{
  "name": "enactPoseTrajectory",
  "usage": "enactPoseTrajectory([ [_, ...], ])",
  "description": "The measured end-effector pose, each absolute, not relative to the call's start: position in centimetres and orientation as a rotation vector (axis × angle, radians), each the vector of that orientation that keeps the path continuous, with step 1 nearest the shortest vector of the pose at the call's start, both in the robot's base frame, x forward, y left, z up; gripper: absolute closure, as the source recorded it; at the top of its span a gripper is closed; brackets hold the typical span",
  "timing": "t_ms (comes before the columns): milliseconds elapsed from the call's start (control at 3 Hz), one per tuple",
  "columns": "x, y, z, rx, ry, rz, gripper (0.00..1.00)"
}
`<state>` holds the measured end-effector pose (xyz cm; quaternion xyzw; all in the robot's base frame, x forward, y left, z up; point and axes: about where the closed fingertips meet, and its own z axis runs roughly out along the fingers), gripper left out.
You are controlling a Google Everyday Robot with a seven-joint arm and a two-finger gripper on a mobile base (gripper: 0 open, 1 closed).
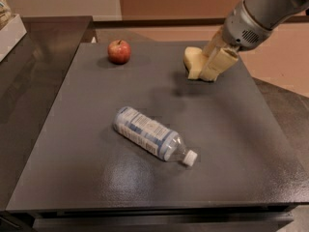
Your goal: Pick sponge
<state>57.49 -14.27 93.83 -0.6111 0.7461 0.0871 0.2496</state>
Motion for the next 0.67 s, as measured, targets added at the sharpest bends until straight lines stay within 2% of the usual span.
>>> enactPoseTrajectory([
  [667,56.99,-13.64,96.01,-1.706,1.985,0.222,1.0],
])
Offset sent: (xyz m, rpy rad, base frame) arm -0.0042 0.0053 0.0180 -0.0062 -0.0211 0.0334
